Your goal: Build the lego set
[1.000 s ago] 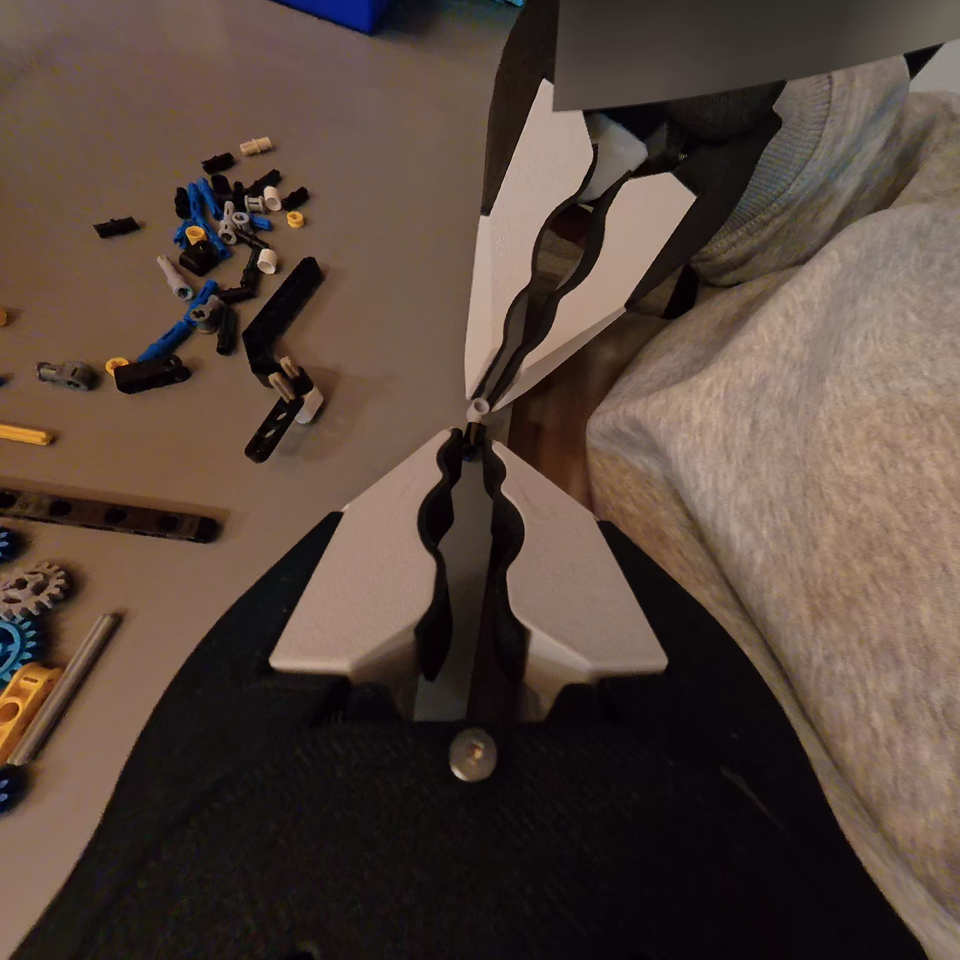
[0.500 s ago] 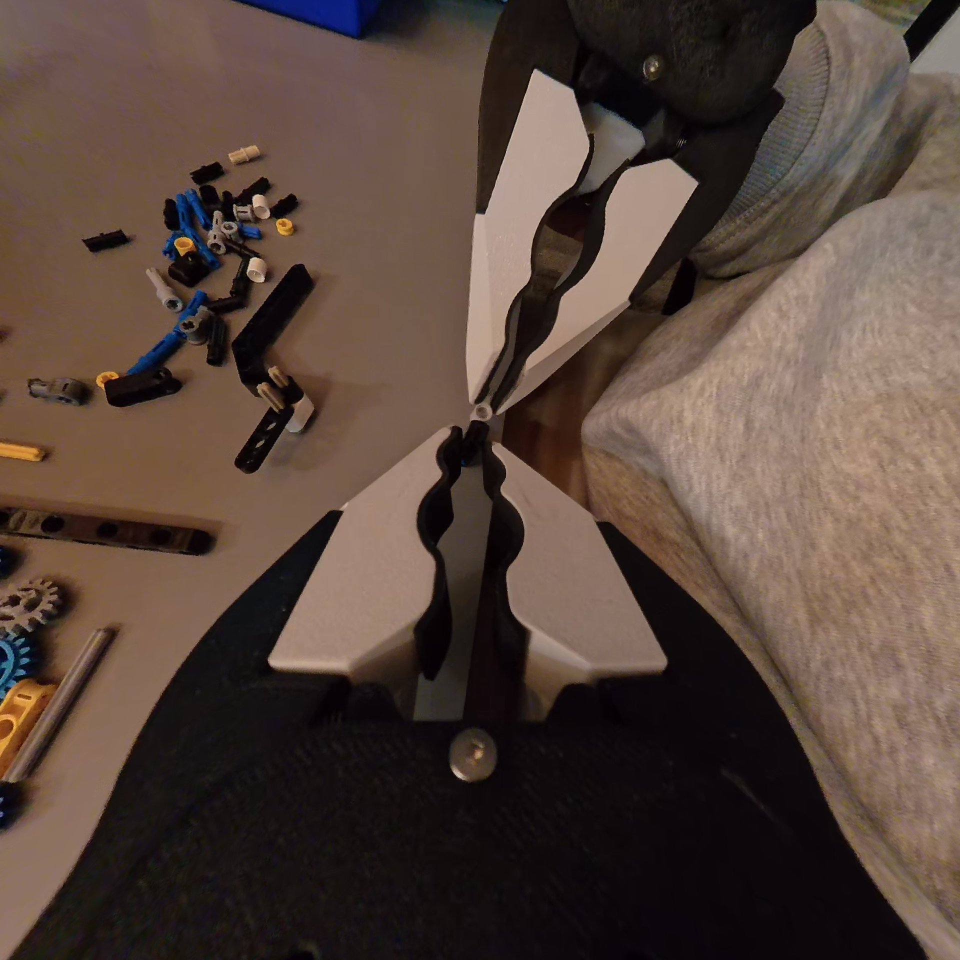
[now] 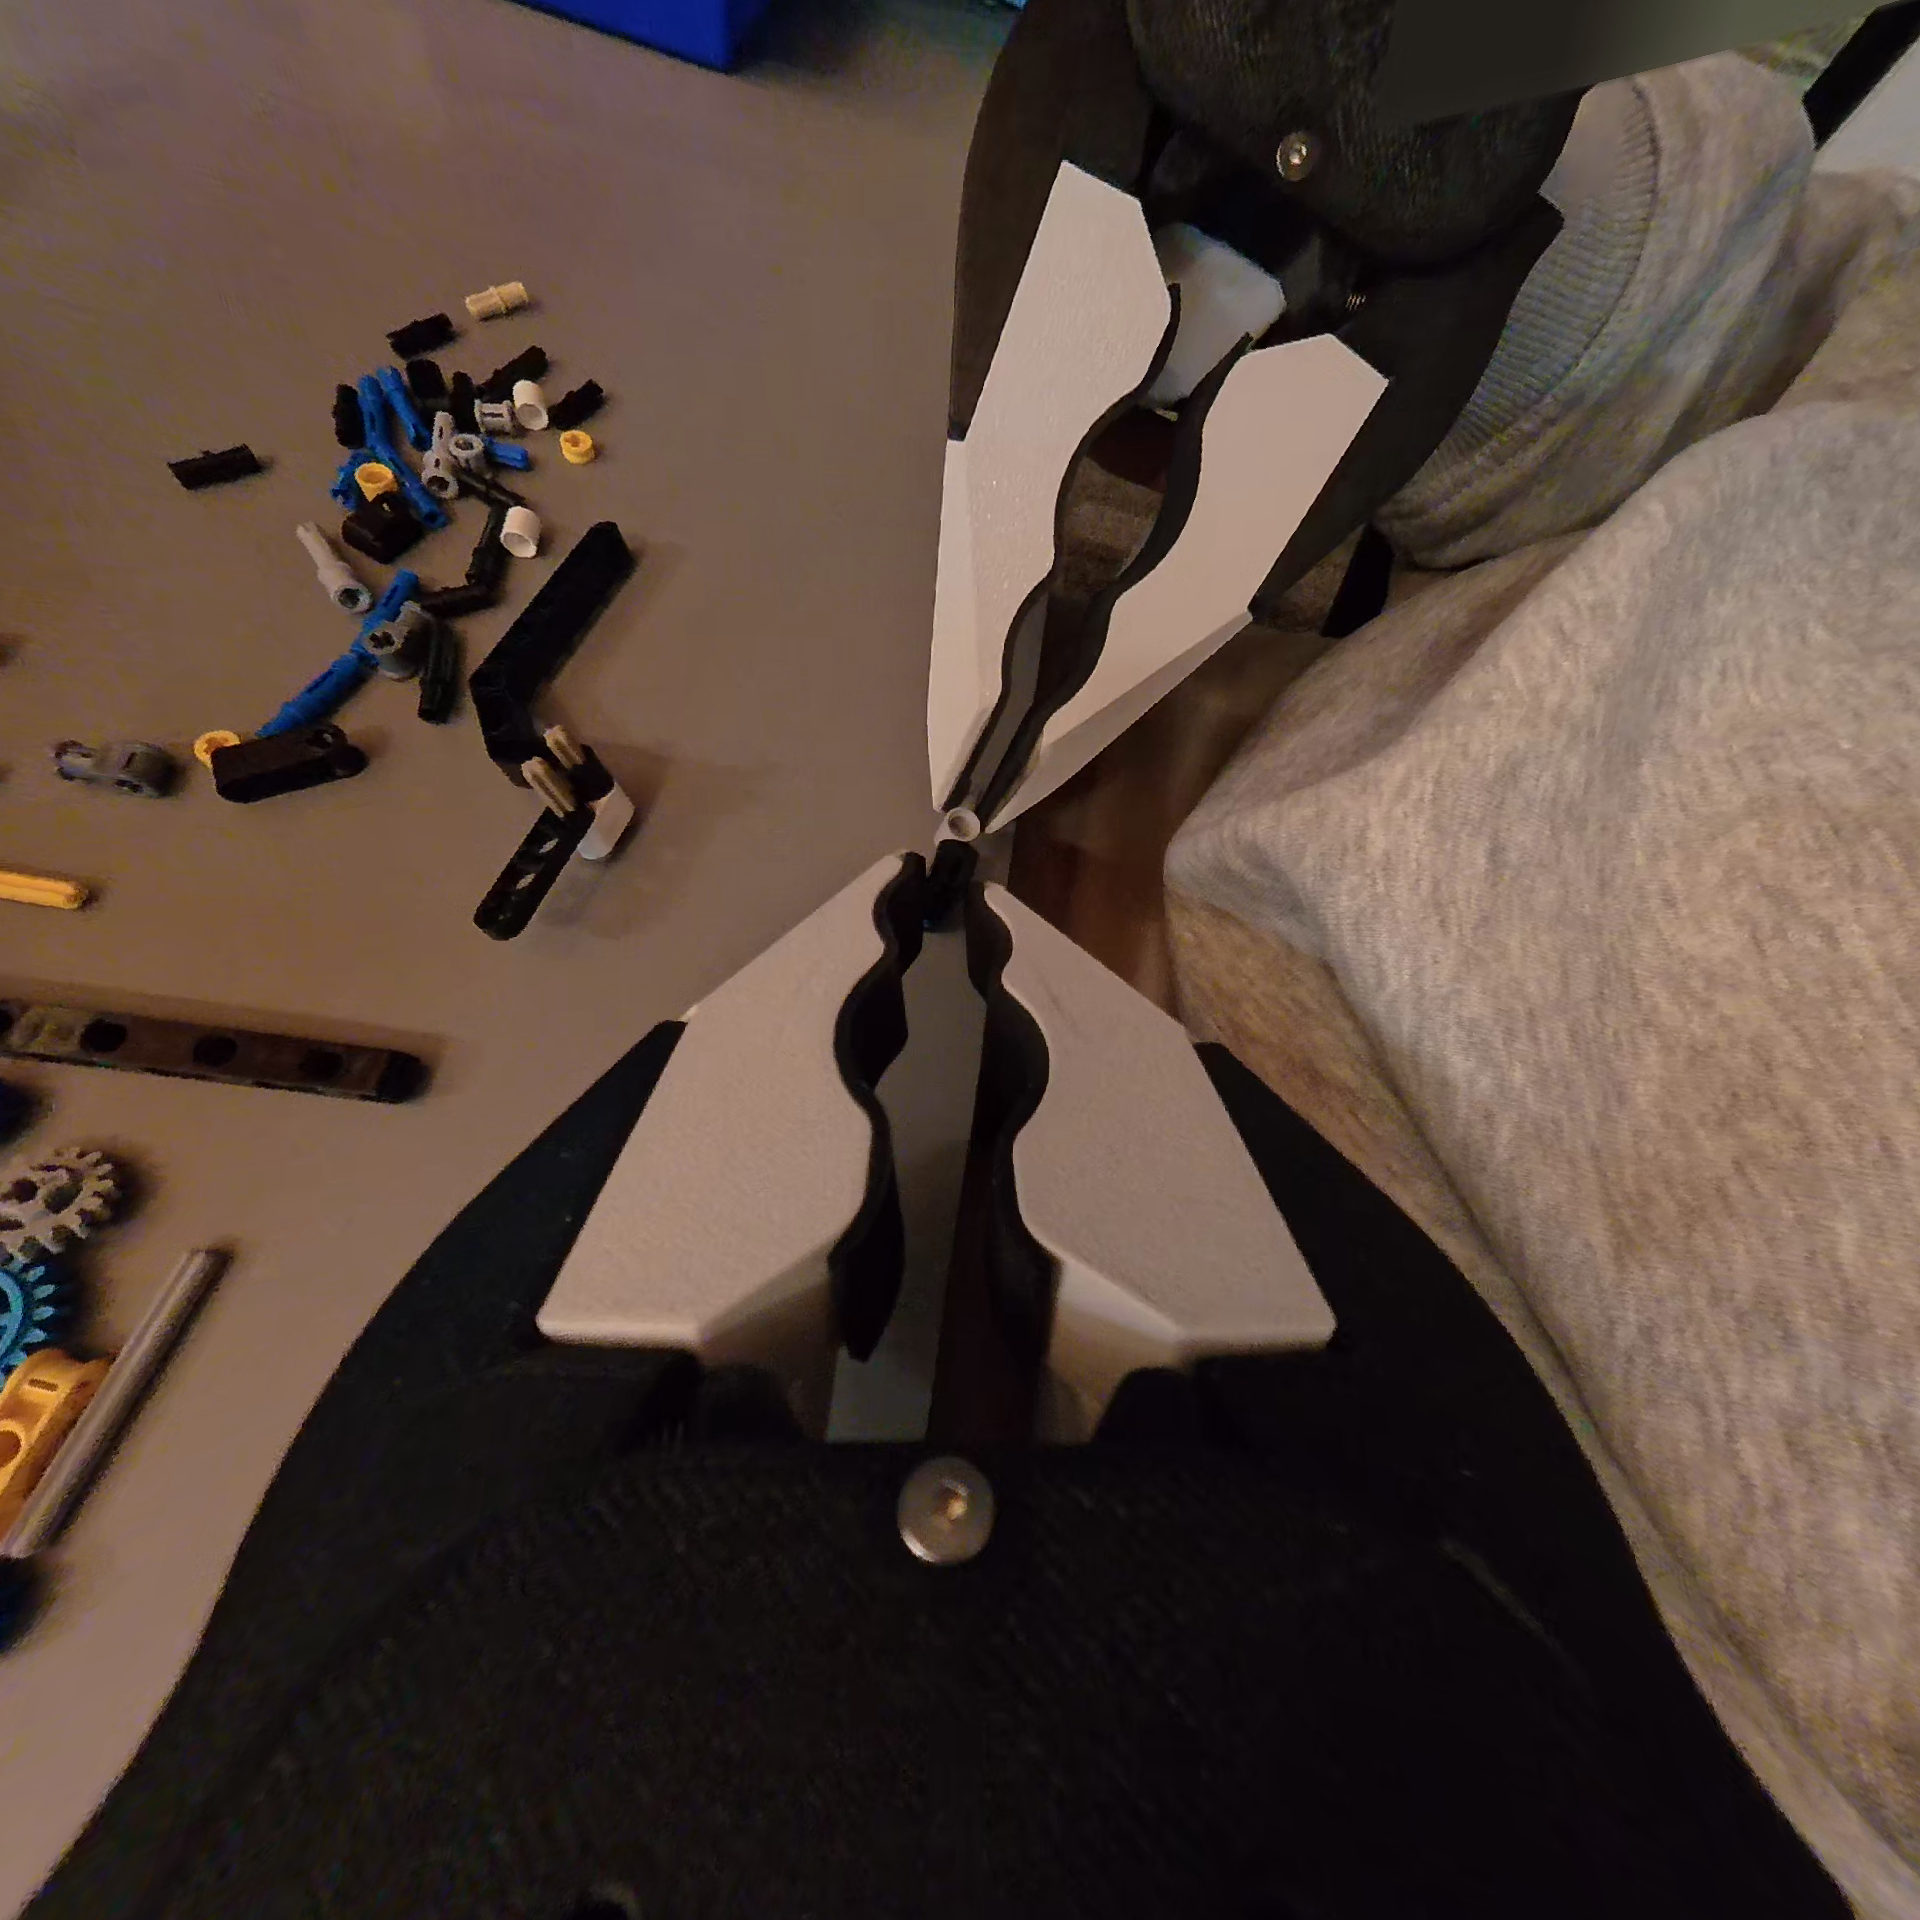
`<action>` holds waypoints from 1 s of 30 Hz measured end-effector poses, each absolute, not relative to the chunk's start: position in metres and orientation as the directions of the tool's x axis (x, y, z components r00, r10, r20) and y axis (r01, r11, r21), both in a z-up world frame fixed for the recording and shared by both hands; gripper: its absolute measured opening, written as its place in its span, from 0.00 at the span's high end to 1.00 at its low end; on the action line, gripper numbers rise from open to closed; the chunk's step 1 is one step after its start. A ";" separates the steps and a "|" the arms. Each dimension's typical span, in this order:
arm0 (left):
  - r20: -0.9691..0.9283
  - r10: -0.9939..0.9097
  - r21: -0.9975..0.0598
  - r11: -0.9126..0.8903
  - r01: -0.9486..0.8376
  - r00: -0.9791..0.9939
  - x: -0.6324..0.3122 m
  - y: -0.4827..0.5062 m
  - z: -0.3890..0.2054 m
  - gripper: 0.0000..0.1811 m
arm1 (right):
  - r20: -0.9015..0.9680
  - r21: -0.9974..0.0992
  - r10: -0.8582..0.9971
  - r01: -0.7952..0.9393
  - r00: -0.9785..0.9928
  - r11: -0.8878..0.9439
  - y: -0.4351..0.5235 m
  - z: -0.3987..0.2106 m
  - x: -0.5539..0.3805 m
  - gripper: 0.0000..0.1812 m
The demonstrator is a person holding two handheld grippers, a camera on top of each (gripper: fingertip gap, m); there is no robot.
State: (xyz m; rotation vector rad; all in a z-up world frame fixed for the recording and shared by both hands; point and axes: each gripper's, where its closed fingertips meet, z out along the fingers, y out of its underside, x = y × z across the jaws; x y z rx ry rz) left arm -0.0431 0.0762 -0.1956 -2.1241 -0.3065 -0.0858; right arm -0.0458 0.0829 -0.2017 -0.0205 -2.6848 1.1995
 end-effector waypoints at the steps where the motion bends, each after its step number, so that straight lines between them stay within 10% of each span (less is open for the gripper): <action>1: 0.181 0.186 -0.820 -0.514 0.252 0.966 -0.043 0.076 -0.196 0.96 | 0.175 -0.738 0.096 -0.066 -0.980 0.671 0.083 -0.202 -0.046 0.98; 30: 0.226 0.186 -0.815 -0.502 0.290 0.956 -0.043 0.078 -0.196 0.96 | 0.067 -0.783 0.073 -0.007 -0.995 0.622 0.085 -0.202 -0.043 0.99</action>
